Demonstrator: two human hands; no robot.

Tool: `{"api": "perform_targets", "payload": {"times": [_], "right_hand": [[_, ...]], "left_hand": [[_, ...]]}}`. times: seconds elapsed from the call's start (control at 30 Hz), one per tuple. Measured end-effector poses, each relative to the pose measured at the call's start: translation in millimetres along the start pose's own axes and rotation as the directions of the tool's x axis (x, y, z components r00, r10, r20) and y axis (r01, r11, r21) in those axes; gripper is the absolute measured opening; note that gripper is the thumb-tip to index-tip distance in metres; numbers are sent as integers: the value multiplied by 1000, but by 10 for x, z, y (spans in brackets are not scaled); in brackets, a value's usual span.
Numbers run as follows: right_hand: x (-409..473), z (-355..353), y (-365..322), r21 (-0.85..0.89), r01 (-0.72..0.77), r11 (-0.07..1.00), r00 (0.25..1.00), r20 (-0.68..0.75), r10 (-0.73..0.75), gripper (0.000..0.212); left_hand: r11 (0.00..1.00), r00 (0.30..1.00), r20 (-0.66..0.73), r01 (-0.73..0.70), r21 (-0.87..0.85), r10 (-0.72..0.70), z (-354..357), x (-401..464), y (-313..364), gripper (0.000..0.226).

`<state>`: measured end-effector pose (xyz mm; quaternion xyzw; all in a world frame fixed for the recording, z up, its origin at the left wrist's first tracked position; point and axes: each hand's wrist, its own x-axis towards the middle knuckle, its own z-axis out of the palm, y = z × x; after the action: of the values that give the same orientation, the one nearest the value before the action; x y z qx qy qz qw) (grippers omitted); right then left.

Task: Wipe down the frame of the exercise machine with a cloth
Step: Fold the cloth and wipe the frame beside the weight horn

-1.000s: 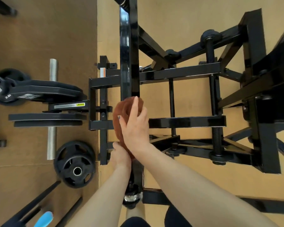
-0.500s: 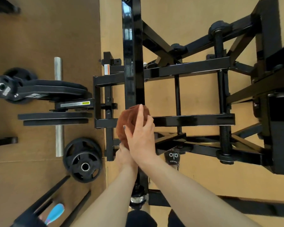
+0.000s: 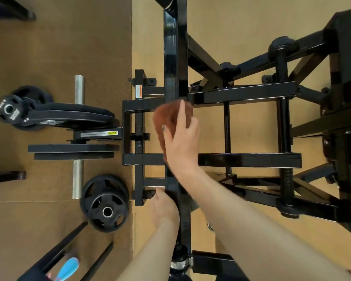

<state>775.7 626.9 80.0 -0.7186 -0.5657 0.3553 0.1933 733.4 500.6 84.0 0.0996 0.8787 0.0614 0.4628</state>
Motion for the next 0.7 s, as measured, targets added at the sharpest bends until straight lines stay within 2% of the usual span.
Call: {"api": "perform_targets", "payload": {"times": [0.1, 0.2, 0.33, 0.43, 0.53, 0.6, 0.7], "right_hand": [[-535, -18, 122, -10, -17, 1000, 998, 67, 18, 85], [-463, -27, 147, -39, 19, 999, 998, 65, -17, 81], [246, -11, -9, -22, 61, 998, 998, 5, -61, 83], [1026, -16, -227, -156, 97, 983, 994, -30, -103, 79], [1428, -43, -352, -225, 95, 970, 994, -25, -103, 74], [1365, -60, -335, -163, 112, 980, 993, -27, -118, 70], [918, -56, -180, -54, 141, 989, 990, 28, -140, 66]], "left_hand": [[999, 999, 1, -38, 34, 38, 9, -11, -4, 23], [999, 1000, 6, -29, 46, 29, 5, 15, 15, 31], [1000, 1000, -3, -2, -16, 2, 19, -11, -16, 45], [998, 1000, -30, -1, -68, -1, 38, -25, -24, 45], [983, 984, -78, -165, -84, 159, -2, -29, 77, 36], [952, 968, -142, -231, -201, 205, -37, 16, 358, 34], [896, 973, -161, -217, -388, 166, 9, 184, 1057, 39]]}}
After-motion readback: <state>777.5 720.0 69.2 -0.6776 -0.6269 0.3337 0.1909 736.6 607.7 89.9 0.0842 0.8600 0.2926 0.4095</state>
